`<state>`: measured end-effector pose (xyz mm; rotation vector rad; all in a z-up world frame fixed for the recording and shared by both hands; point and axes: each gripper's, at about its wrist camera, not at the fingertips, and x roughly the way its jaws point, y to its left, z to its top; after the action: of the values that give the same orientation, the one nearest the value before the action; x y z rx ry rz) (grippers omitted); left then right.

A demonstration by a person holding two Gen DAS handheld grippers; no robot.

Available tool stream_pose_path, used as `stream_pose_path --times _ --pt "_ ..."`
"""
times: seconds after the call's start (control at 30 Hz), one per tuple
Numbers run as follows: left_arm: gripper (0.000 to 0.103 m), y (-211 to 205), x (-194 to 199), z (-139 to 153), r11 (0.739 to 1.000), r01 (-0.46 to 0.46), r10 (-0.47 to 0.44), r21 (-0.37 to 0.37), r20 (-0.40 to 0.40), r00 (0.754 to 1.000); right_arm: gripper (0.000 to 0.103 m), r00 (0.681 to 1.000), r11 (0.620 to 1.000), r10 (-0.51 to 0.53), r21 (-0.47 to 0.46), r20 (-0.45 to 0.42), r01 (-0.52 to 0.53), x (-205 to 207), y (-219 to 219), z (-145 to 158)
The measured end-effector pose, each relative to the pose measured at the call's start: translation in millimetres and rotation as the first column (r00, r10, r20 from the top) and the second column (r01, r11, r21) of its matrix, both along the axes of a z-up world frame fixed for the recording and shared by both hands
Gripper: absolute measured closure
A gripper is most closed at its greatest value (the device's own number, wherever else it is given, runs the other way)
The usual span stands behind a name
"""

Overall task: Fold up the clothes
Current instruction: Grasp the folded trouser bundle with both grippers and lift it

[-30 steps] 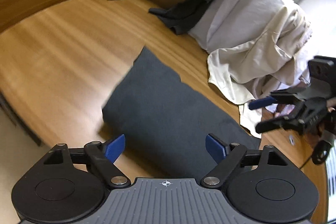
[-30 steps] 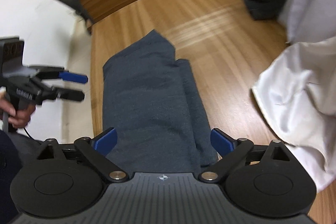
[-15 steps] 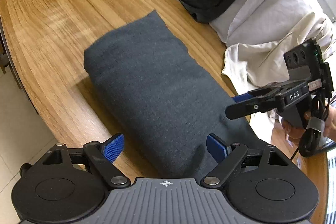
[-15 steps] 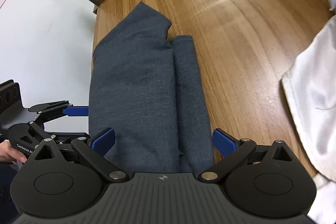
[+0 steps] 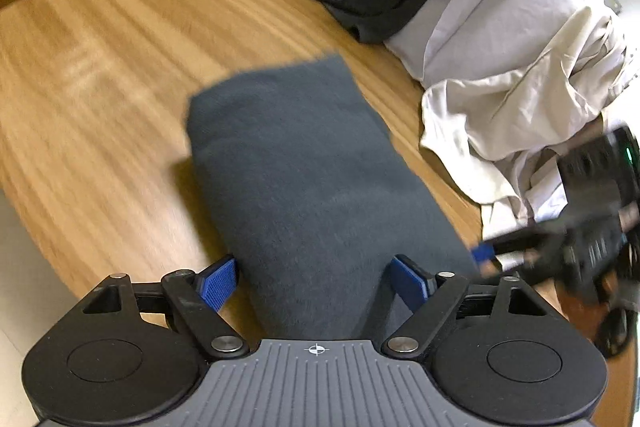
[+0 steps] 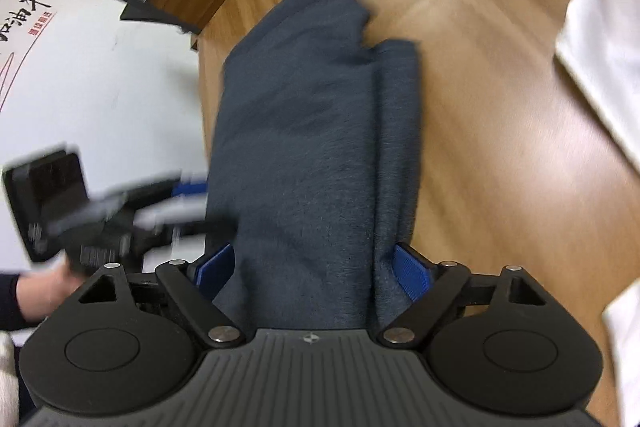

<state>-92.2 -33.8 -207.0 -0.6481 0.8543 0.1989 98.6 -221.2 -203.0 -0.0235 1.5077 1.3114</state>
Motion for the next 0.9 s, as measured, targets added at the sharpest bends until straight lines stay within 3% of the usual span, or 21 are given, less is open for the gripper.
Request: stream_pose_path --times 0.23,0.53,0.63,0.7,0.77,0.9 --pt "0.019 19.2 14.3 -3.9 0.994 0.107 -0.107 -0.019 -0.014 0.994 0.01 0.965 0.966 -0.25 0.043 -0.077 0.253 3.1 -38.4 -14.8" --pt "0.017 13.0 7.6 -15.1 0.985 0.125 -0.13 -0.119 -0.04 0.991 0.01 0.973 0.974 -0.21 0.069 -0.097 0.217 5.0 -17.3 -13.5" --pt "0.017 6.3 4.7 -19.7 0.981 0.141 -0.147 -0.136 -0.034 0.989 0.034 0.978 0.979 -0.199 0.033 -0.066 0.201 2.6 0.9 -14.7" --pt "0.019 2.4 6.4 -17.9 0.983 0.147 -0.152 -0.111 -0.035 0.988 0.038 0.974 0.975 -0.22 0.022 -0.047 0.221 -2.3 1.6 -12.7" --pt "0.03 2.2 8.3 -13.4 0.984 0.144 -0.148 -0.104 -0.027 0.989 0.047 0.965 0.965 -0.261 0.024 -0.034 0.261 -7.4 -4.8 -9.4" --pt "0.044 0.3 20.0 2.6 0.973 0.219 -0.219 -0.067 -0.002 0.976 0.058 0.919 0.919 -0.393 0.029 -0.021 0.393 -20.1 -27.5 2.8"
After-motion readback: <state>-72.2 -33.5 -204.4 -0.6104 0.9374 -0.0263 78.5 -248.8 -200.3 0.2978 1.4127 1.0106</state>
